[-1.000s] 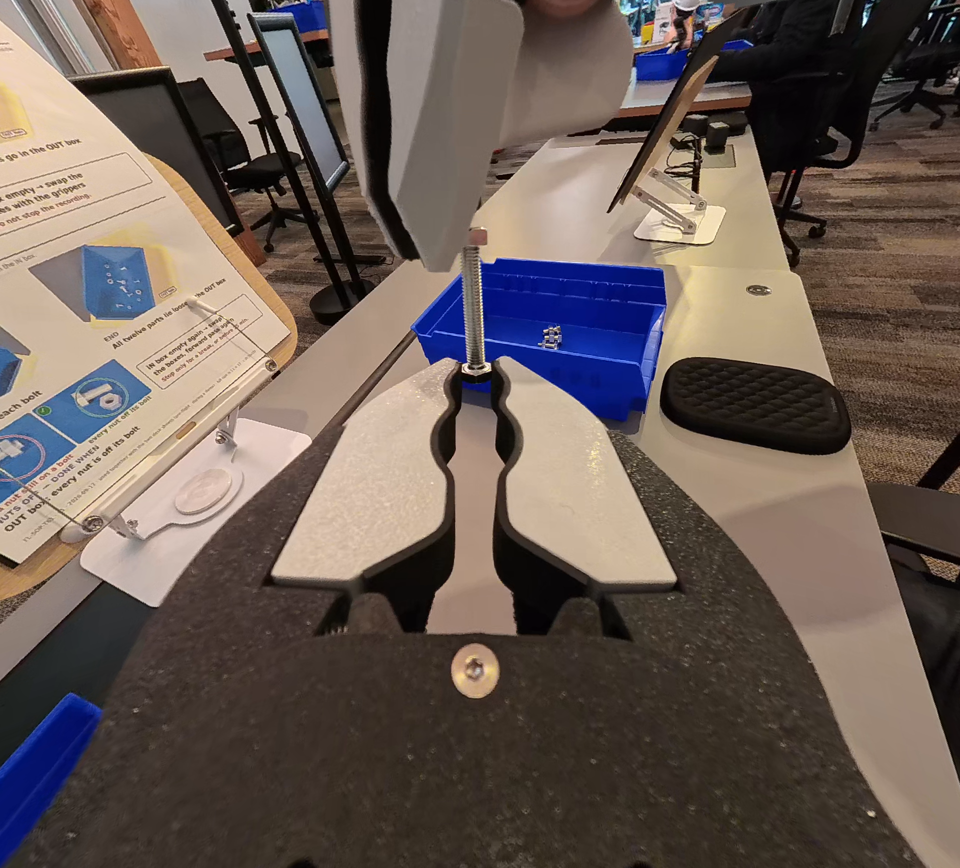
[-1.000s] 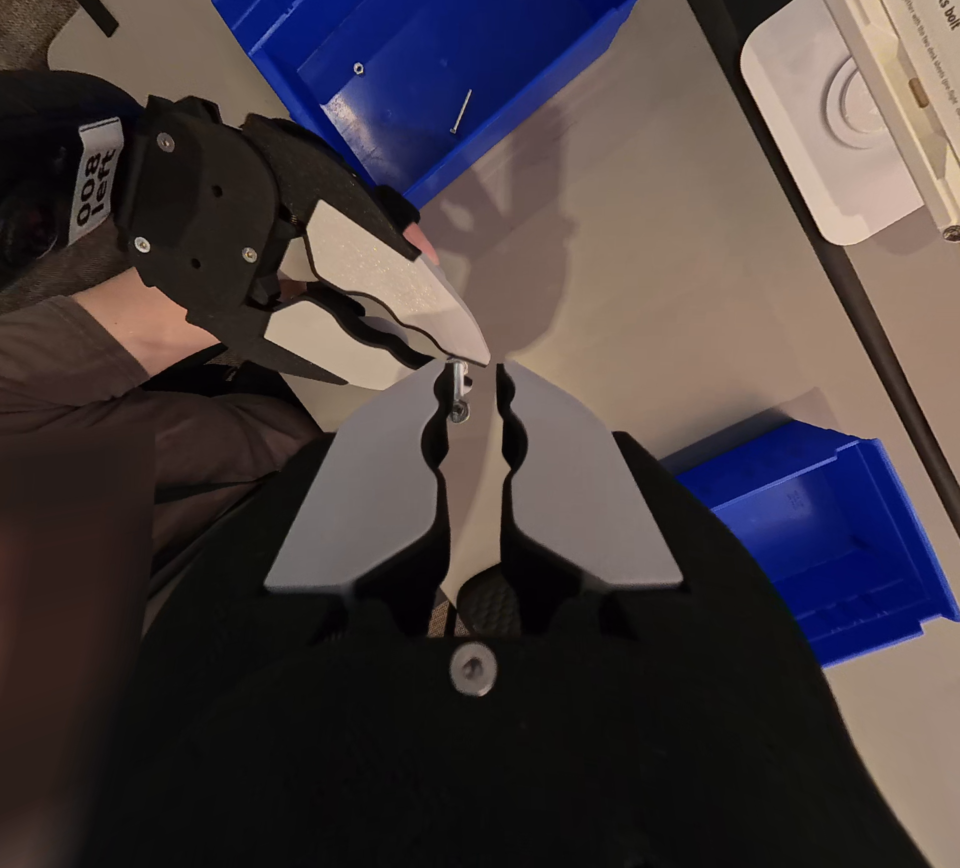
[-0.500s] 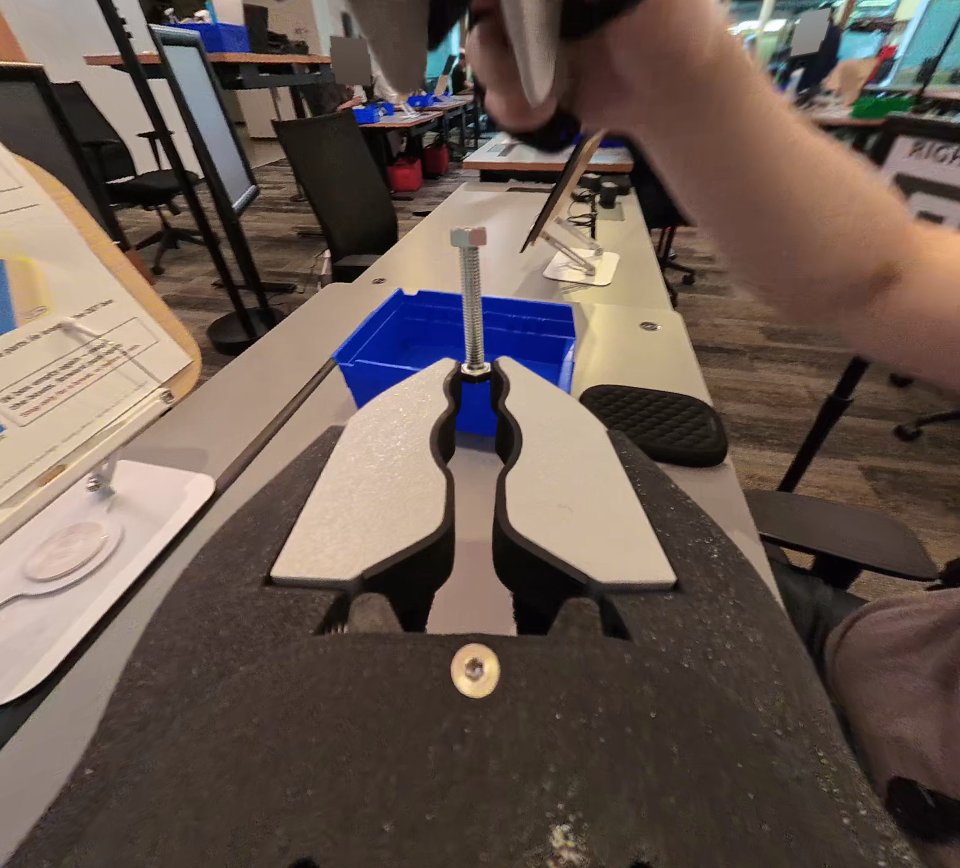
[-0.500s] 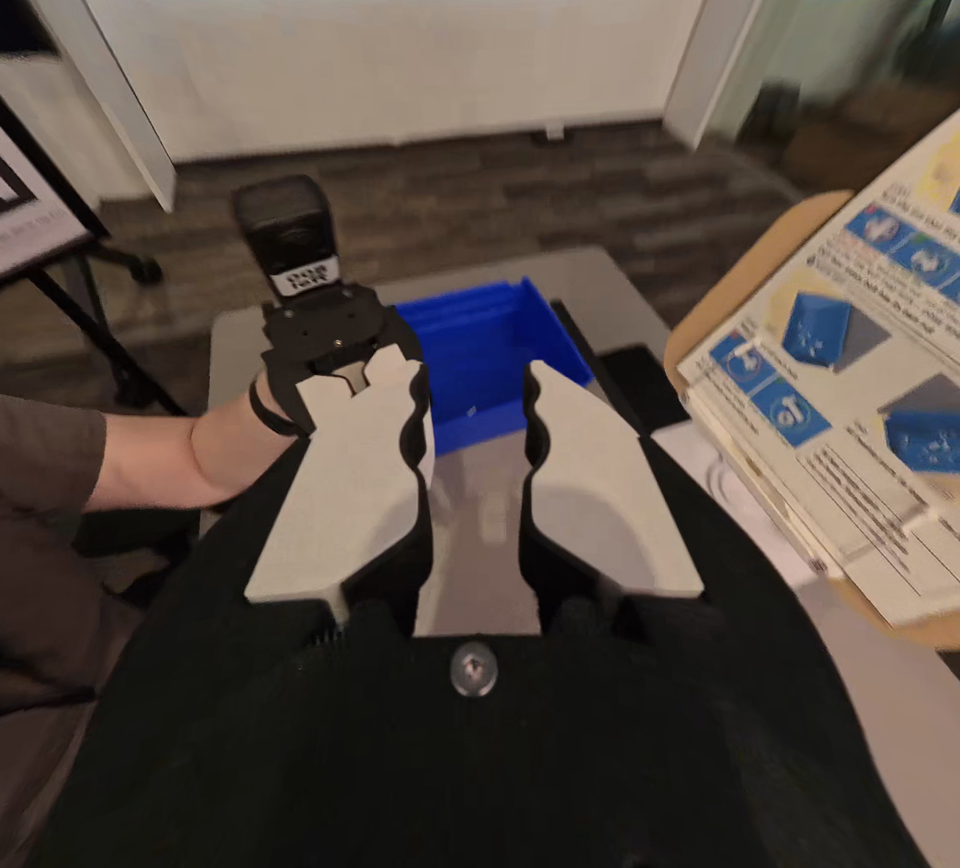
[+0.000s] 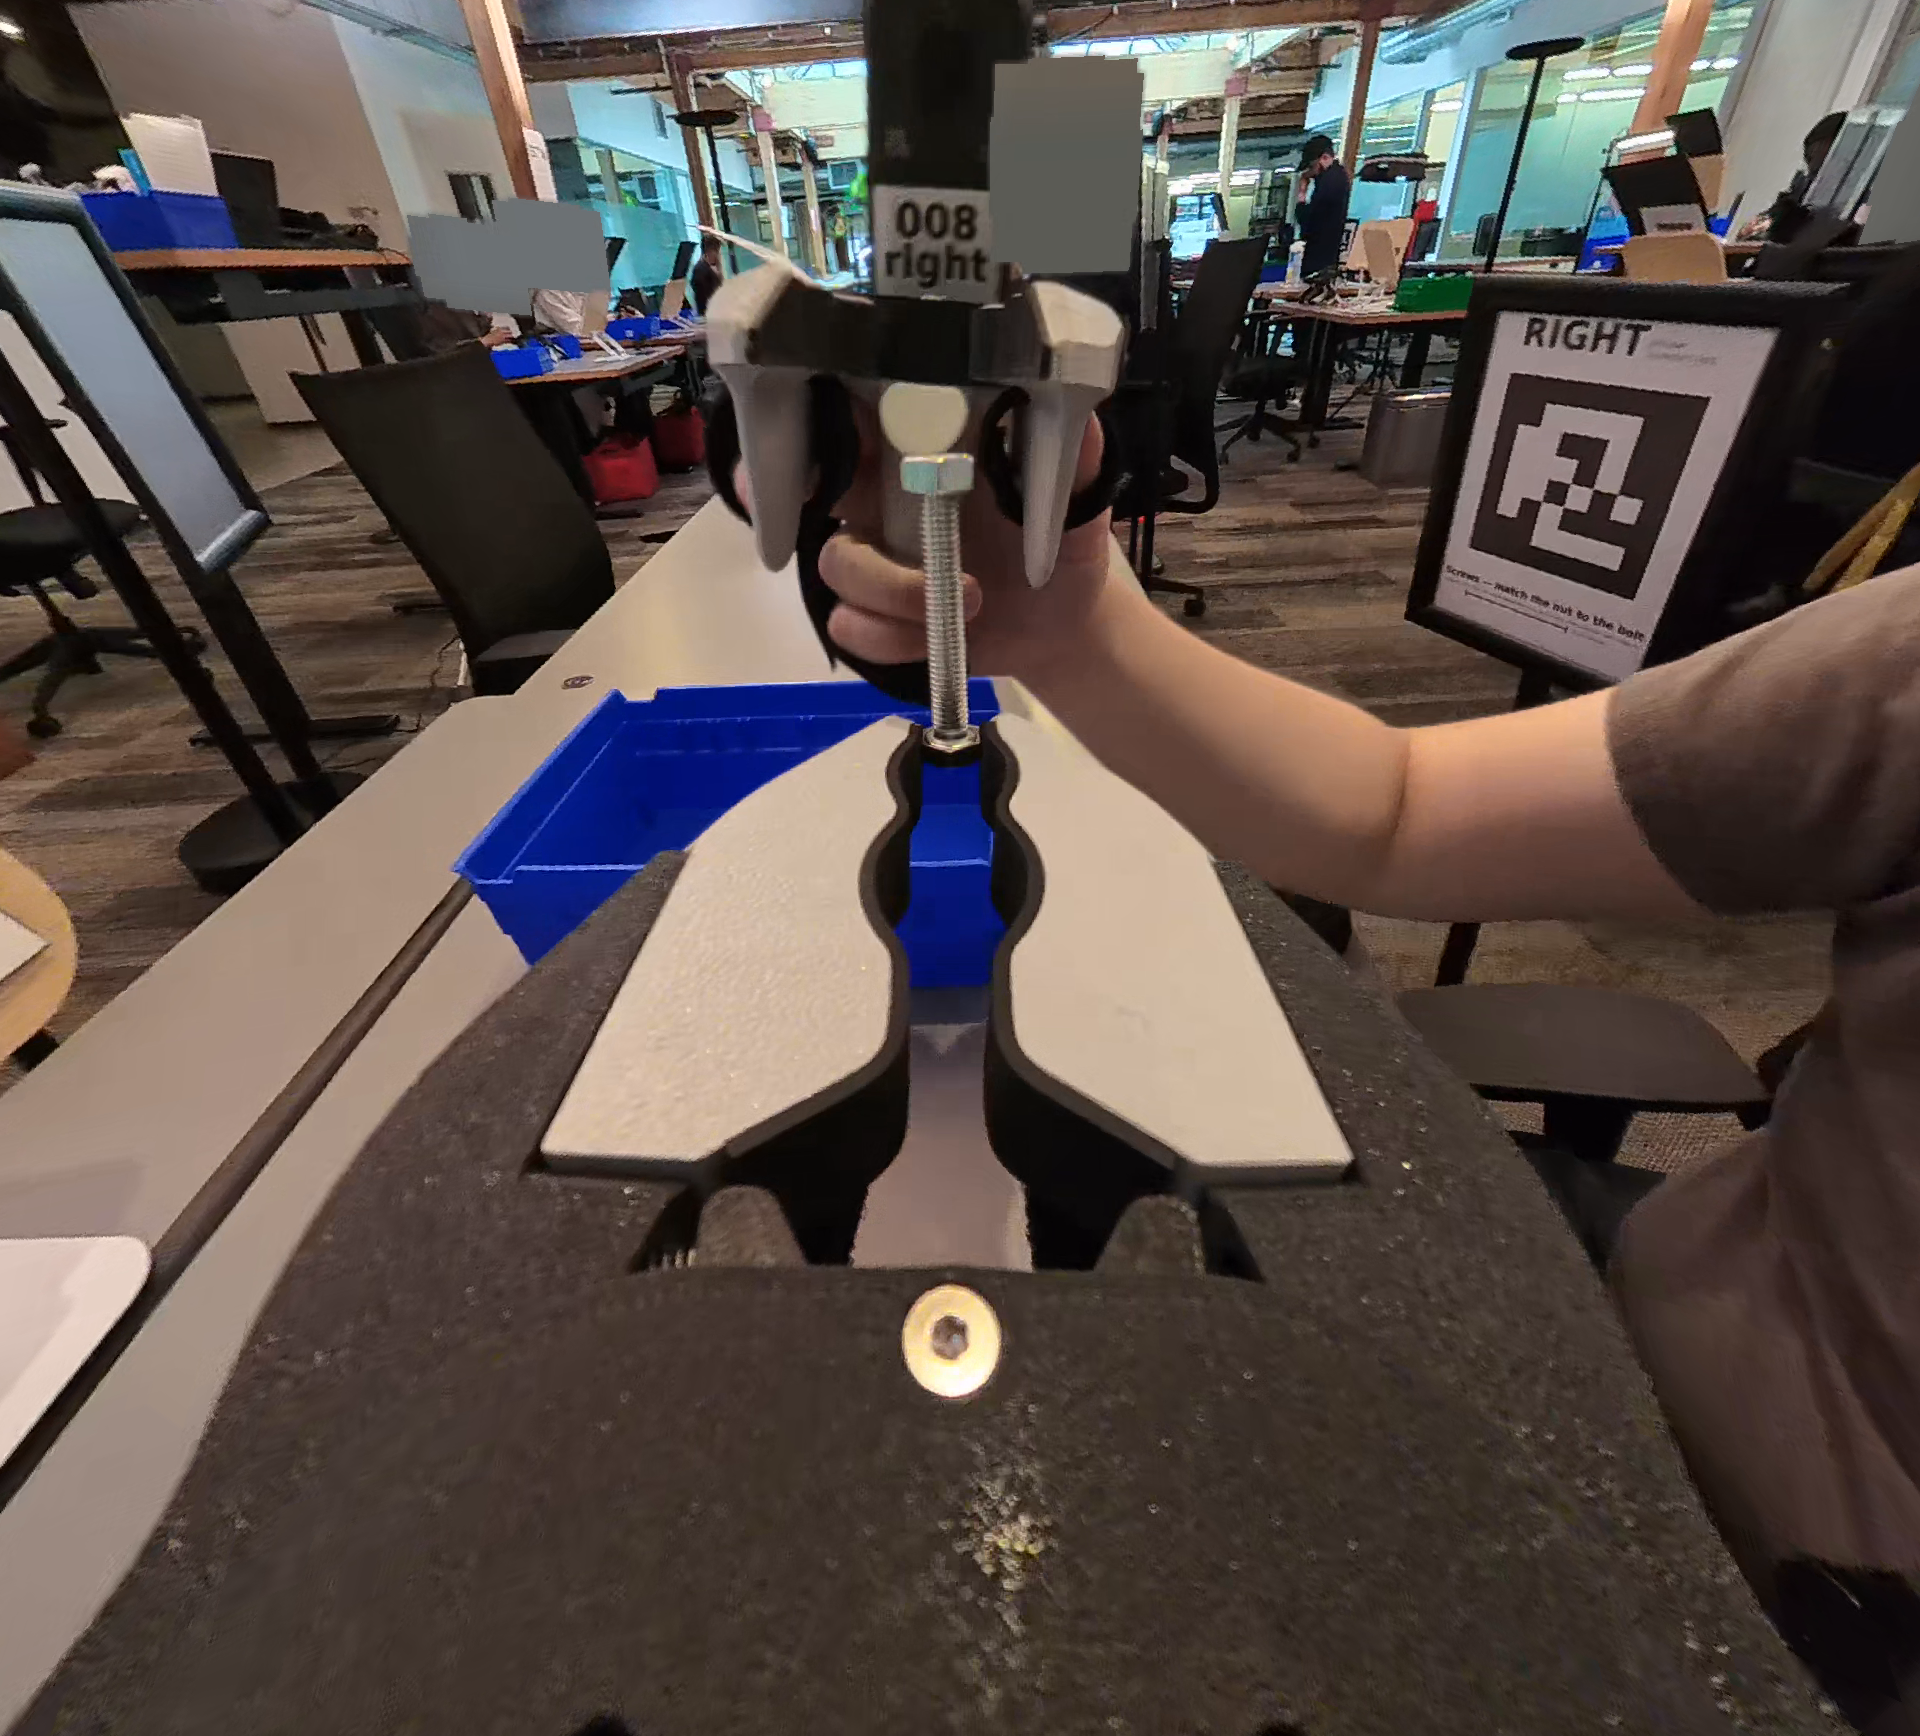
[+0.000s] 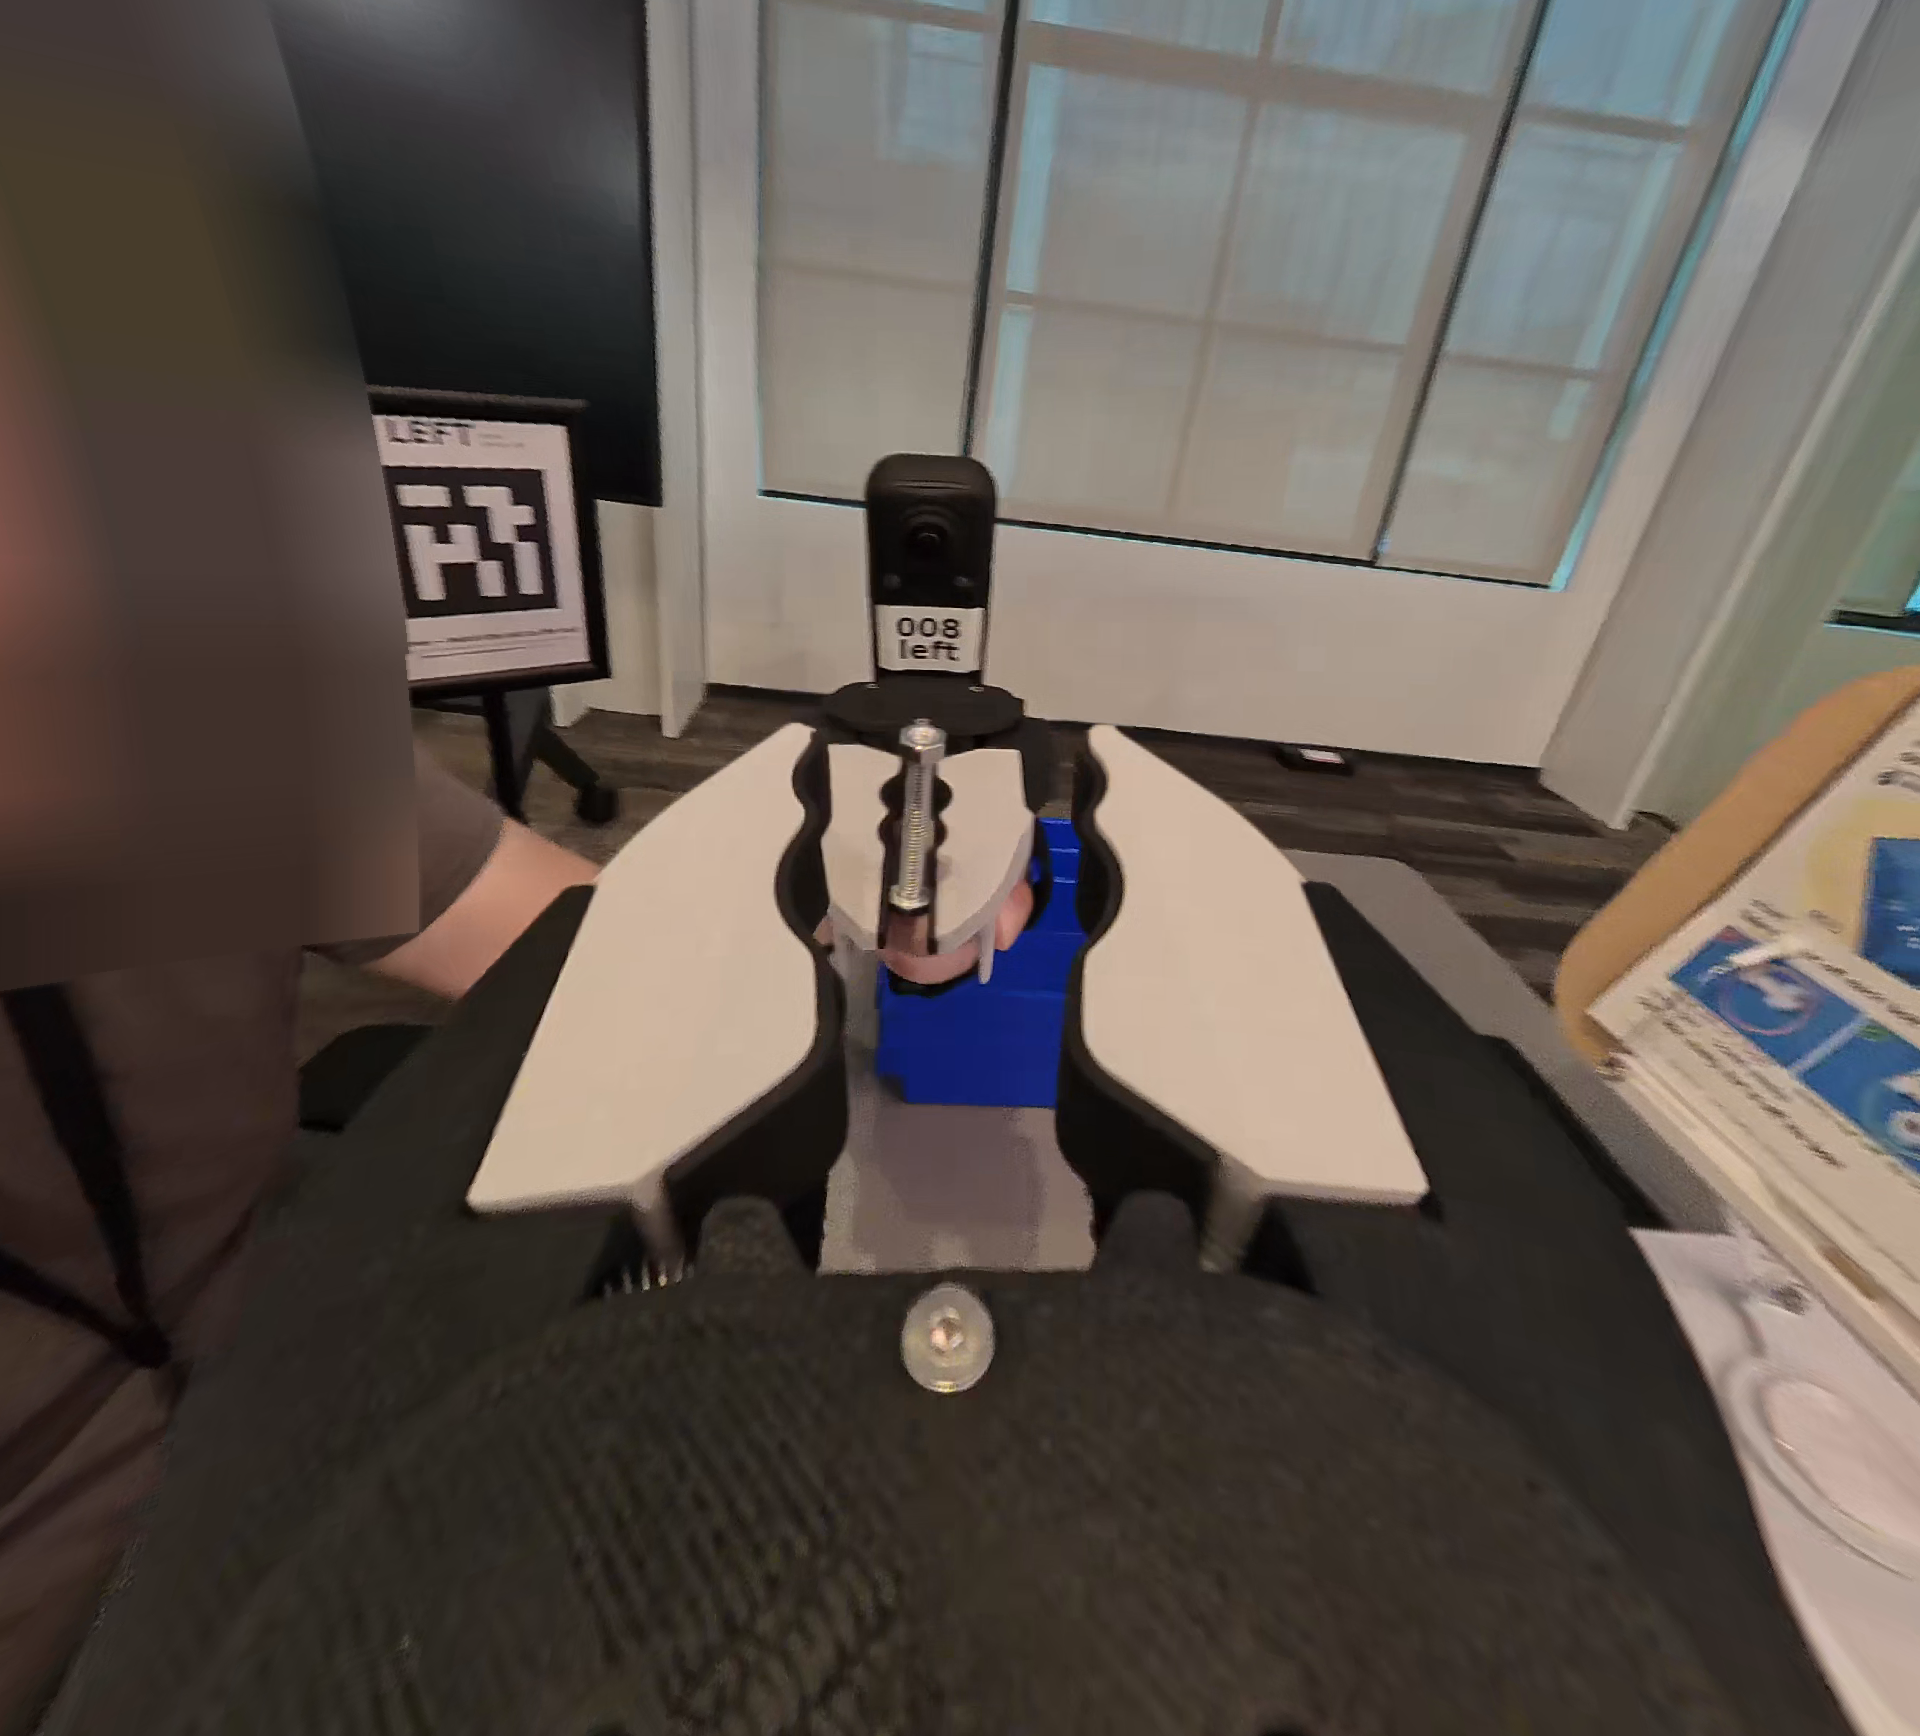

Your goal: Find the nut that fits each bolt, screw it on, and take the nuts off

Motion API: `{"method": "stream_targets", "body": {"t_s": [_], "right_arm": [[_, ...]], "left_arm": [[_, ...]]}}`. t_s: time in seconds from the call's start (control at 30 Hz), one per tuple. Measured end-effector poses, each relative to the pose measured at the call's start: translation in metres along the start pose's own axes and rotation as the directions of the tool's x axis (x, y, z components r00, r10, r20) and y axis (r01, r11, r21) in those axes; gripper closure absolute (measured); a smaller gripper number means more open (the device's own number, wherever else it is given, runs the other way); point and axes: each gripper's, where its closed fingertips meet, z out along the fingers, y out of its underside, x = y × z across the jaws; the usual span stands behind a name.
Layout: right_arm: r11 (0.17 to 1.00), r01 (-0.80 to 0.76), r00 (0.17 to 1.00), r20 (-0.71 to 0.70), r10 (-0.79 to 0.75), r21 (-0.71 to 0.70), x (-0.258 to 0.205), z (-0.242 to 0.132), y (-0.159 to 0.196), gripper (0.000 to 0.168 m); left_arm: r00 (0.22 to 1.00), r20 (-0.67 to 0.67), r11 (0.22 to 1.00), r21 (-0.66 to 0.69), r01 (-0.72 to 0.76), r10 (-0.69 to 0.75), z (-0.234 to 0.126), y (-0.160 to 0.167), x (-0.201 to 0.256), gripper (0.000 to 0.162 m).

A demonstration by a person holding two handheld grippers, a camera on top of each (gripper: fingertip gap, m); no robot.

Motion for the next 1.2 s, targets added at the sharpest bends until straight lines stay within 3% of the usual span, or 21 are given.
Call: {"method": "stream_targets", "body": {"t_s": [0.2,0.53,0.7,1.2], "right_arm": [[0.997,-0.059,0.989,0.141,0.052,0.047,-0.007,-0.009,0.004,0.135],[0.999,0.005,0.998,0.060,-0.007,0.035,-0.010,-0.008,0.010,0.136],[0.999,0.016,1.000,-0.013,-0.017,-0.052,-0.002,-0.005,0.021,0.140],[0.999,0.001,1.000,0.020,-0.001,-0.035,-0.007,0.005,0.028,0.147]], "left_arm": [[0.994,-0.100,0.997,0.059,0.045,-0.039,0.005,-0.001,0.009,0.152],[0.997,-0.063,0.998,0.047,0.036,-0.033,0.022,0.017,0.002,0.152],[1.000,-0.029,0.999,0.035,0.011,-0.010,0.023,0.019,-0.002,0.152],[1.000,-0.022,0.999,0.036,-0.003,0.004,0.020,0.015,-0.001,0.152]]}}
